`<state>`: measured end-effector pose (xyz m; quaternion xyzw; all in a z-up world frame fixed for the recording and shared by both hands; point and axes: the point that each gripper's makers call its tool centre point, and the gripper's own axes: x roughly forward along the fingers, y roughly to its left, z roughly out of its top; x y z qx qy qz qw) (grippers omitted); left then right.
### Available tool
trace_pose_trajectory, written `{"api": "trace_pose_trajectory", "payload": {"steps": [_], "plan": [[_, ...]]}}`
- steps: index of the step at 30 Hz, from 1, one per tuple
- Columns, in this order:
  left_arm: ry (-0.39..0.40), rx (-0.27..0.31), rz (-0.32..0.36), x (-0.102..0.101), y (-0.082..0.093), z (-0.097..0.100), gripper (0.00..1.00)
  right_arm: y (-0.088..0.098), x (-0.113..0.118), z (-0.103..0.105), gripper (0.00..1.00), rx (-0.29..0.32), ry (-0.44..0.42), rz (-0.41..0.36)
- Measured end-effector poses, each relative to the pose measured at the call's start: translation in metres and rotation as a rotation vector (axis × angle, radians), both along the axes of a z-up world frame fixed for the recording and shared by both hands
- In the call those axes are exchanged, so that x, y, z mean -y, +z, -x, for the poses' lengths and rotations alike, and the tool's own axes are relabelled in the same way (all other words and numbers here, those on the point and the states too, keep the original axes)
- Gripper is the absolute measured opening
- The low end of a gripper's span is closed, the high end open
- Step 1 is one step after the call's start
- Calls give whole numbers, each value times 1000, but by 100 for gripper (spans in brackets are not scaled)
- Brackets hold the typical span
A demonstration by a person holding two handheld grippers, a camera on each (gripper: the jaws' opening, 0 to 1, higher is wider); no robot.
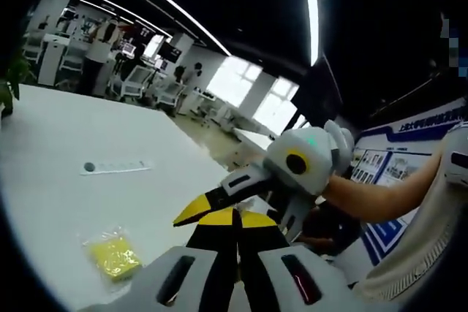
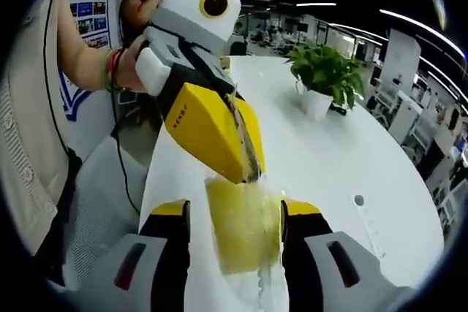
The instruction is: Compare the silicone blocks by pressing each to a similar depth, holding the contact briefly, and releasing to observe deformation and rebound differences across the visible hardness samples.
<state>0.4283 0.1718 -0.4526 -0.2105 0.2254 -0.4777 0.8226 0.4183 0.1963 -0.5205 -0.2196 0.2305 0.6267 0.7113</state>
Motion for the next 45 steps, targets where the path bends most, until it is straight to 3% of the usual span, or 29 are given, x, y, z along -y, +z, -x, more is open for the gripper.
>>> {"api": "trace_pose_trajectory", "payload": {"steps": [2,7,12,24,27,31,35,41,45], "plan": [[6,-4,5,1,0,1,0,7,0,0,51,-11,-38,-54],[18,-19,18,4,-3,4,0,11,10,-5,52,18,-117,-89],[26,-45,35,7,-7,5,0,12,22,-1,58,14,-181,-128],[44,-72,38,16,-13,4,0,21,68,0,62,73,-436,-226],[48,-77,36,20,-15,3,0,21,76,4,62,54,-479,-269],[59,-92,47,24,-18,1,0,13,91,9,62,67,-524,-260],[63,-102,41,31,-24,-1,0,15,98,16,67,18,-577,-349],[87,-96,14,40,-37,-7,0,7,115,26,69,12,-617,-352],[98,-122,9,47,-50,-13,0,3,123,33,73,-12,-651,-378]]}}
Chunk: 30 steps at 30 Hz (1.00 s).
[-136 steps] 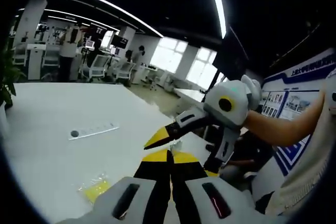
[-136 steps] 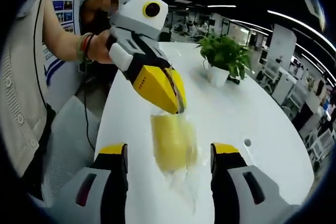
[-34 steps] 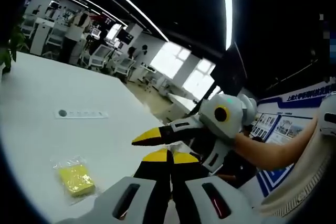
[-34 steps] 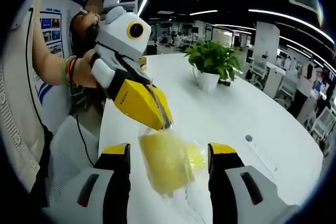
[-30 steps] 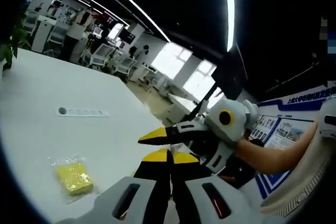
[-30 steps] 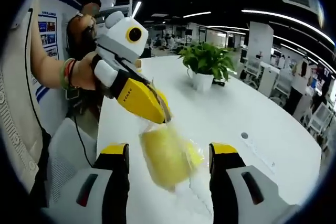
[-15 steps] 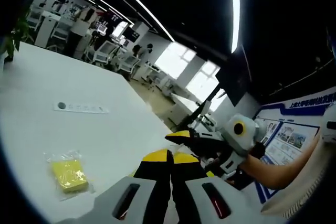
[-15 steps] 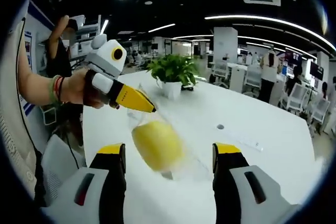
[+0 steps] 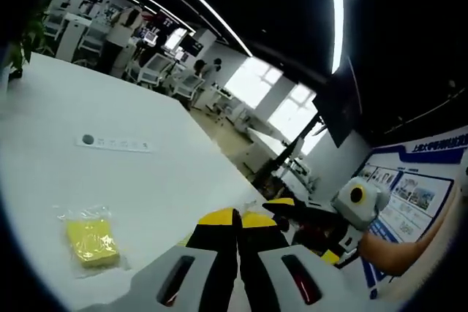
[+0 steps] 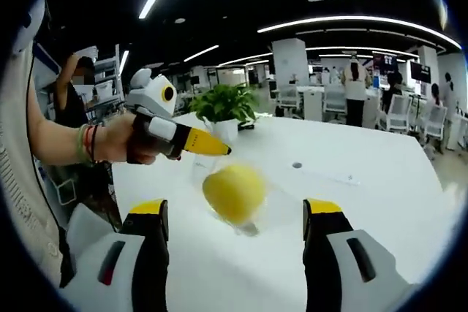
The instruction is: Compare the silicone blocks by pressing each to a similar depth, holding the contact briefly, and releasing to observe deformation and rebound differences across the visible hardness samples.
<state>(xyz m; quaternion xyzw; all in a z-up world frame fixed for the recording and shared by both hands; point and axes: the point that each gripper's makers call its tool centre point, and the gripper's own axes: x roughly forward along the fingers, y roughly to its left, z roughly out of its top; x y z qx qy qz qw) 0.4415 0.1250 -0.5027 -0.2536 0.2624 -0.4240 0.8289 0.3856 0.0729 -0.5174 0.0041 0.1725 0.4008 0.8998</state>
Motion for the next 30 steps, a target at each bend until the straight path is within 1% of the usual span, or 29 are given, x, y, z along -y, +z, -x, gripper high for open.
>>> {"api": "trace_pose_trajectory", "payload": {"steps": [2,4,5,6,9,10,12,14,15,18,20,21,23,24,26,27,30], "plan": [[4,5,-16,4,-7,-3,0,-5,4,5,74,-26,-13,-18],[0,-19,-15,10,-15,-4,0,-11,9,11,74,-31,-25,-21],[1,-15,-19,13,-19,-5,0,-13,11,12,74,-38,-34,-22],[-1,-26,-20,16,-23,-6,0,-18,16,14,74,-52,-49,-21],[-6,-48,-19,25,-33,-9,0,-26,24,19,75,-84,-73,-35],[-8,-61,-11,29,-36,-10,0,-29,26,21,75,-86,-75,-39],[-10,-64,-14,35,-41,-13,0,-35,31,26,74,-100,-82,-31],[-16,-88,-5,41,-46,-15,0,-40,36,30,73,-114,-92,-19],[-17,-87,-4,45,-49,-17,0,-41,38,31,73,-118,-95,-24],[-12,-132,23,53,-61,-23,0,-43,43,32,73,-129,-113,-47],[-2,-130,17,57,-71,-28,0,-49,46,33,72,-152,-123,-37],[-8,-164,19,61,-78,-29,0,-49,47,32,72,-148,-125,-40],[2,-152,3,64,-85,-34,0,-50,48,32,72,-152,-129,-48],[-1,-163,3,65,-88,-35,0,-51,49,32,72,-155,-131,-50],[15,-160,-9,65,-94,-39,0,-53,50,31,72,-157,-133,-47],[24,-181,5,65,-96,-41,0,-53,52,31,72,-160,-137,-47],[40,-177,0,62,-99,-48,0,-53,54,29,72,-159,-143,-52]]}}
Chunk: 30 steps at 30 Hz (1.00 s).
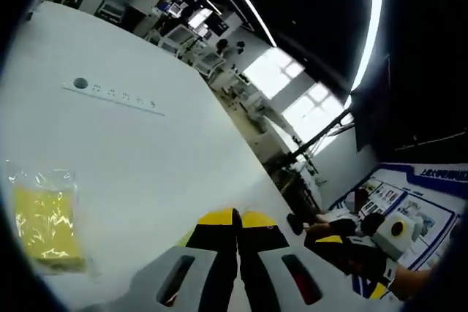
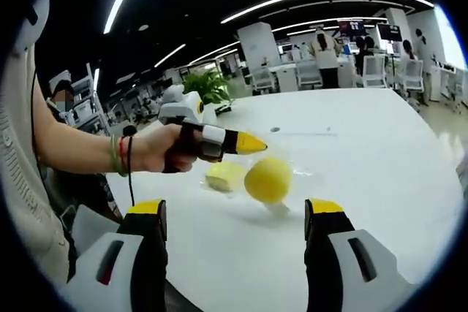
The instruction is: Compare the silicone blocks by pressing each to a similar depth, holding the contact briefly, and releasing to observe deformation and rebound differences across the visible hardness samples.
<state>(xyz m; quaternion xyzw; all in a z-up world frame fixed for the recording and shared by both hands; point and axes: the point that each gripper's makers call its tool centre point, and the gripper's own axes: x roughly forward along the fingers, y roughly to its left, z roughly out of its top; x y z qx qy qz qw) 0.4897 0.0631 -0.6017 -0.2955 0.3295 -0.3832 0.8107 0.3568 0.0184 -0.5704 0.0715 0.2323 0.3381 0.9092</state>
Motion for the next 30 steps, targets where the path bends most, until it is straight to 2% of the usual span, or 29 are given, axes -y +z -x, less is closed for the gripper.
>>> {"api": "trace_pose_trajectory", "payload": {"steps": [9,16,25,30], "plan": [[106,-45,24,-16,-16,-30,0,-5,5,-6,72,-11,-1,12],[193,-113,49,-29,-40,-58,0,-15,8,-10,72,-39,3,25],[252,-206,-4,-42,-85,-77,0,-25,11,-17,71,-68,-1,30],[250,-212,-41,-45,-98,-84,0,-30,10,-18,71,-84,1,27]]}}
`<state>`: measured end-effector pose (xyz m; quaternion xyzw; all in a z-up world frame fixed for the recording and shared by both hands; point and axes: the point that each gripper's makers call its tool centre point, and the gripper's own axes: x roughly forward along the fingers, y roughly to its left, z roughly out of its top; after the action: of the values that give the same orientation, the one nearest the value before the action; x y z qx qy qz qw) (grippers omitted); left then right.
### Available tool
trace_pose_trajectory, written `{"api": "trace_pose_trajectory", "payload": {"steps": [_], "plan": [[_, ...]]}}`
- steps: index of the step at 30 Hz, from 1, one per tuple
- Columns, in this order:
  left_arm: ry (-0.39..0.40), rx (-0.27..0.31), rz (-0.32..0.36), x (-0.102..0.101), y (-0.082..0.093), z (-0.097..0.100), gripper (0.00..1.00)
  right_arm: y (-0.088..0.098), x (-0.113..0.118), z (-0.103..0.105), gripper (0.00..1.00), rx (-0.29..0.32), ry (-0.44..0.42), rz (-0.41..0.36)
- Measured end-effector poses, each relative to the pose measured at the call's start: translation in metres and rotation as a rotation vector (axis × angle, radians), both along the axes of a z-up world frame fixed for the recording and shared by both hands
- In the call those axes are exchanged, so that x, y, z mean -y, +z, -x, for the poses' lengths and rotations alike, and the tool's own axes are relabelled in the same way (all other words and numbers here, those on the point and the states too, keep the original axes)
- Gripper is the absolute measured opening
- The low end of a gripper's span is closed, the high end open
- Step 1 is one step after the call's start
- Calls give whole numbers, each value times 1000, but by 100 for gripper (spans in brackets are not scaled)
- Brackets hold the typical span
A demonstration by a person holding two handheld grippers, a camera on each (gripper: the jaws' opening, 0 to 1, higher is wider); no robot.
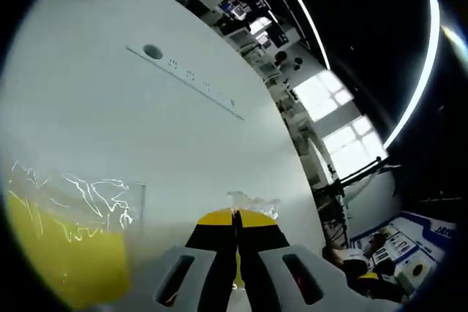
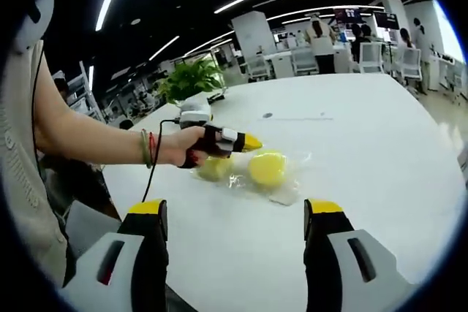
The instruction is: Compare the silicone blocks by pressing each to a similar depth, holding the contact briefly, and releasing to observe deformation and rebound differences across the visible hardness samples.
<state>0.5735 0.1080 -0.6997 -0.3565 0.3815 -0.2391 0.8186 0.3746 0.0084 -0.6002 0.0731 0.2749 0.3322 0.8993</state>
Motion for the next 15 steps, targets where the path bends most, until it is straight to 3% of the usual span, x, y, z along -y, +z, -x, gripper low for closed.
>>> {"api": "trace_pose_trajectory", "payload": {"steps": [15], "plan": [[-10,-19,-111,-6,-25,-4,0,-6,-10,0,68,-6,22,-1]]}}
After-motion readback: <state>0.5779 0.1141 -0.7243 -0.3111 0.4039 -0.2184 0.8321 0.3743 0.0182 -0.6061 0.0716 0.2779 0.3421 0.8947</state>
